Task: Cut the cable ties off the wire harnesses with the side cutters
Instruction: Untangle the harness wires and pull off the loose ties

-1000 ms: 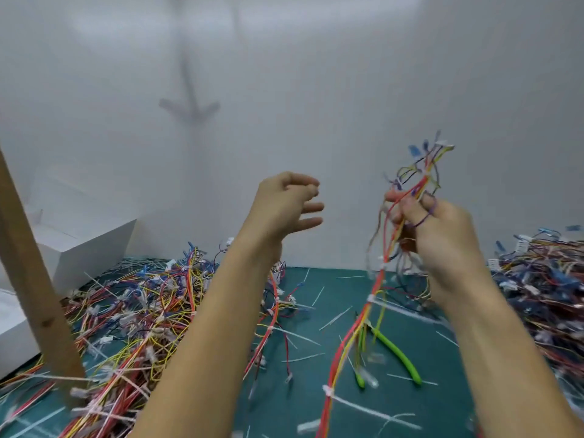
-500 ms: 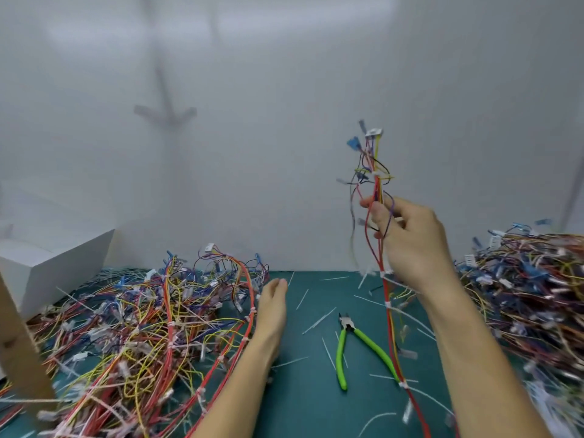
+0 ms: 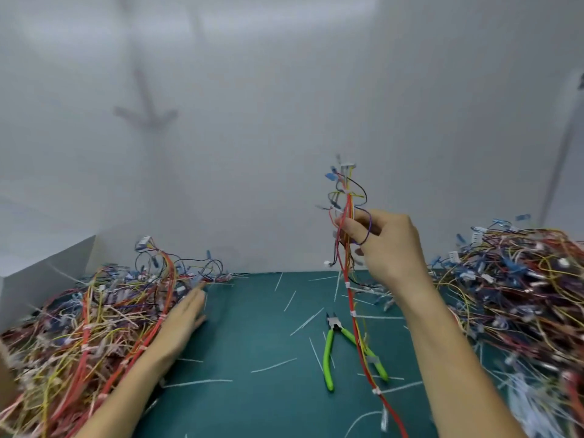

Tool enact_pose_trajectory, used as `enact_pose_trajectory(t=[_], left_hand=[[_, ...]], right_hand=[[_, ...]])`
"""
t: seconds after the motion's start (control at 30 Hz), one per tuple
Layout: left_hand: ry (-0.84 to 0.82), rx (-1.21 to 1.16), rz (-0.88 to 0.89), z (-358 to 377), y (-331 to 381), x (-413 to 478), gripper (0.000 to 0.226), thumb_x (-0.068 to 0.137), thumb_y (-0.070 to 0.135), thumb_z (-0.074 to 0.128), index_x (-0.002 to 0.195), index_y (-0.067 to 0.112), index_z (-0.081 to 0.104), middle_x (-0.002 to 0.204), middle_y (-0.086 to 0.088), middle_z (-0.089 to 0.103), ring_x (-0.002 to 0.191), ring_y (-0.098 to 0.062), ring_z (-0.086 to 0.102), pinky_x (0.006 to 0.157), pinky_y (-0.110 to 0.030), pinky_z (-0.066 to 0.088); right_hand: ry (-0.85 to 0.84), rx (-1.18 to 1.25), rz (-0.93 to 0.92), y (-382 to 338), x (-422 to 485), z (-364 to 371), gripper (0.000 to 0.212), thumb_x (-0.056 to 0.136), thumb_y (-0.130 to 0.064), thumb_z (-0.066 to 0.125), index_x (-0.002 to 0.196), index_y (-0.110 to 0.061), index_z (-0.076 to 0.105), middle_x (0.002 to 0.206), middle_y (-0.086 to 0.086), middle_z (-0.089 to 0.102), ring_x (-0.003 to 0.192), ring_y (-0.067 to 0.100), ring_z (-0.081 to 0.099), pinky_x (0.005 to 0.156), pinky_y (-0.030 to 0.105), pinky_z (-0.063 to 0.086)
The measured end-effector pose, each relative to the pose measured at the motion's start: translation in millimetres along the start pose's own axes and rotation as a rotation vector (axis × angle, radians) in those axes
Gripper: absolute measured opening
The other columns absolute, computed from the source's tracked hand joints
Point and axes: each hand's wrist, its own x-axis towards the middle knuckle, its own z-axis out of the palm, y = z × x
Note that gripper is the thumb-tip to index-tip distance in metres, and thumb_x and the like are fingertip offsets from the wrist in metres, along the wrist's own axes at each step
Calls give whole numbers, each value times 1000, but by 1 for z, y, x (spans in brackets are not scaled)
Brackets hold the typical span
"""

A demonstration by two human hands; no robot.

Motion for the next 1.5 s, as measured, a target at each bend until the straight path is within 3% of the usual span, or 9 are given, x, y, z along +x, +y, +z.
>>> enact_pose_trajectory(t=[0.23,0.4,0.63,0.77,0.87,1.0,1.2,1.37,1.5], left_hand=[[-77,104,-72,60,39,-13,29,104,21,44,127,13,59,110,-13,70,95,-25,68,80,-29,52],[-110,-48,173,111,118,-34,40,105,37,36,98,22,72,100,7,77,103,-9,69,89,-27,51],[79,-290,276,118,203,-50,19,101,26,52,110,14,62,90,1,77,77,-15,74,68,-25,57],[177,-236,133,109,202,-56,36,96,12,53,132,12,51,122,-5,67,110,-19,64,94,-38,51],[361,-164,194,112,199,-64,52,92,10,58,141,20,43,141,0,48,126,-17,47,95,-34,39],[442,-56,374,124,203,-75,41,91,21,61,129,27,49,130,6,52,112,-6,52,91,-29,42],[174,15,433,136,213,-84,25,82,46,69,83,22,74,77,9,74,80,-6,70,77,-28,53],[155,-144,401,131,211,-81,8,85,24,74,81,17,75,74,10,74,68,2,66,59,-13,47],[46,-231,298,120,211,-79,9,87,17,71,82,17,78,86,7,75,72,0,67,58,-13,49]], right_hand=[[-132,329,31,-6,-1,-4,14,98,-20,59,93,-16,71,83,-3,78,87,10,74,80,33,51],[-191,435,24,-7,-2,-5,16,99,-21,56,96,-15,71,85,0,78,89,15,74,87,36,54],[-270,589,54,-10,-4,-3,19,99,-23,53,97,-14,70,85,6,76,85,21,74,70,18,53],[-267,607,49,-9,-4,-4,19,99,-20,53,97,-12,70,84,6,76,81,20,74,70,20,55],[-269,565,21,-9,-4,-2,18,100,-13,54,96,-10,71,82,6,76,78,18,73,72,22,57],[-275,444,-35,-13,-5,2,17,97,-8,58,96,-10,74,83,10,75,75,12,69,74,22,56],[-151,-10,-239,-21,-13,13,17,93,-21,68,104,-28,78,86,2,76,82,19,69,76,41,54],[-167,-266,-369,-26,-17,19,16,94,-31,64,101,-25,77,84,5,70,80,26,61,71,43,49],[-178,-208,-319,-30,-18,14,18,94,-33,64,107,-31,76,97,-12,74,88,4,63,75,25,49]])
